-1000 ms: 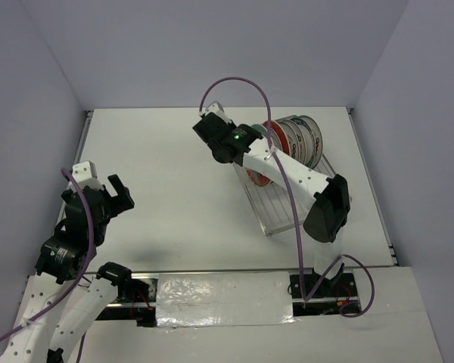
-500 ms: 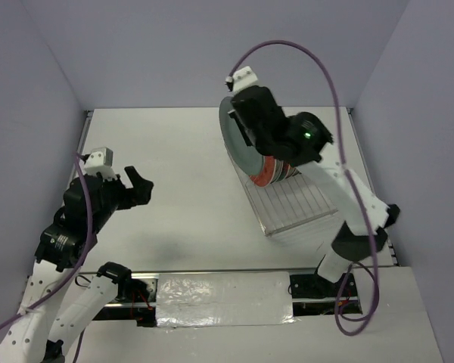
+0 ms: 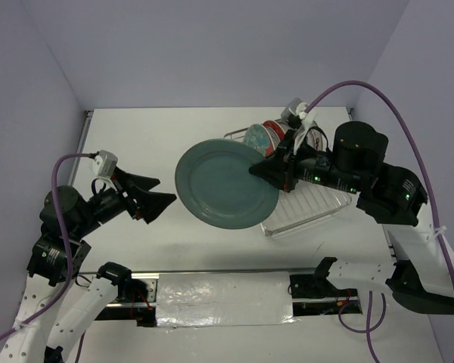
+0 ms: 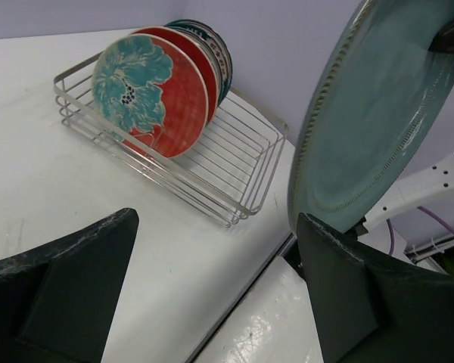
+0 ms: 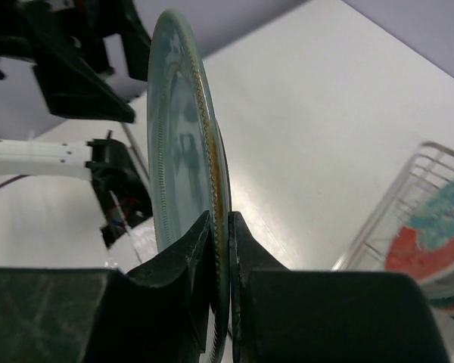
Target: Unload the plates from the dish rack
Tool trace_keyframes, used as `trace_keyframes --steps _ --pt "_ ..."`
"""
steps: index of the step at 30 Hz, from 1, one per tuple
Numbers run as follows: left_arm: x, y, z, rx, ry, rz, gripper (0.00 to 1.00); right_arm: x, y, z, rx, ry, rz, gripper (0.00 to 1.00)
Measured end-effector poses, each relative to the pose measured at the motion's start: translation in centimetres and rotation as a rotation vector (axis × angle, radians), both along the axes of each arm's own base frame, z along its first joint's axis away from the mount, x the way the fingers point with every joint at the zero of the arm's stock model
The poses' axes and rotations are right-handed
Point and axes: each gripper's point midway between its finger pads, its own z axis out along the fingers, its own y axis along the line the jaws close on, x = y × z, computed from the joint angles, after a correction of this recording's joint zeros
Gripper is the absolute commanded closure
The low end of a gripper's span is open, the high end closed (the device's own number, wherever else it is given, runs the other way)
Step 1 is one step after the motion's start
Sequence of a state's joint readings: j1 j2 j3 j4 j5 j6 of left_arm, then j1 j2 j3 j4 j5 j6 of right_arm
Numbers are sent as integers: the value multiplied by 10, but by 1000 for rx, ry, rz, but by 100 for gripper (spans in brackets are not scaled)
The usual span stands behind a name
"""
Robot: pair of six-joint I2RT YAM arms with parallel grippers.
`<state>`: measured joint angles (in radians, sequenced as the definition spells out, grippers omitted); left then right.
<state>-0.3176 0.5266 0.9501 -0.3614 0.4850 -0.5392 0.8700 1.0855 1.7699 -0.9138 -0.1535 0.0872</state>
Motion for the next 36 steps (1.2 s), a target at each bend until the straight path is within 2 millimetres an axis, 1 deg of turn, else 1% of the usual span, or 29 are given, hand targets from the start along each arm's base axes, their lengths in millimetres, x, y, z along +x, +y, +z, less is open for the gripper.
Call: trace_keyframes --steps 2,3,7,9,10,11,13,14,15,16,17,18,19,20,22,23,24,26,27,28,30,31,33,36 --pt "-2 -2 0 7 -8 -22 4 -6 11 7 46 -1 61 100" --pt "-4 -4 0 7 -9 -36 6 -6 17 7 54 3 81 100" --pt "-9 -13 7 -10 -36 -112 14 -4 39 -7 53 63 148 100" --pt "-14 -18 12 -30 -48 -158 23 -4 47 -14 48 87 168 100" --pt "-16 -20 15 -39 -56 -176 32 -4 49 -17 47 97 176 100" --pt "-17 -22 17 -47 -60 -188 47 -4 51 -18 49 103 183 100" --pt "-20 -23 21 -56 -73 -207 63 -6 54 -19 58 115 199 100" --pt "-21 -24 22 -58 -78 -213 80 -7 55 -18 65 115 207 100" --pt "-21 -25 23 -64 -74 -219 88 -8 56 -16 73 115 214 99" --pt "-23 -26 24 -70 -72 -237 96 -7 57 -15 75 108 214 90" --pt "-24 -28 26 -81 -67 -247 100 -5 56 -14 77 97 212 80" --pt "-25 -29 28 -87 -65 -253 100 -4 56 -13 81 97 213 35" --pt "-23 -29 28 -87 -68 -251 100 -2 55 -13 86 105 204 14" --pt "-18 -28 27 -85 -61 -232 100 1 56 -8 110 104 196 0" --pt "-5 -26 11 -73 24 -168 100 12 54 1 150 89 156 0" --pt "7 -22 1 -65 75 -105 100 23 48 2 169 86 101 0" --pt "21 -15 -10 -53 139 -17 100 37 37 -1 178 94 30 0" --pt "48 5 -34 -15 279 179 100 68 7 -12 202 121 -166 0" --pt "61 18 -45 6 337 289 100 83 -13 -24 208 142 -280 0" --pt "76 30 -56 34 387 391 100 92 -30 -34 211 157 -369 0" --pt "99 53 -77 77 459 557 100 97 -52 -51 210 177 -477 0" --pt "108 64 -87 92 490 626 100 95 -59 -56 209 182 -504 0" --pt "121 82 -104 120 539 731 100 90 -67 -54 217 176 -526 0" --pt "144 108 -124 133 608 851 100 82 -74 -45 241 143 -535 0"
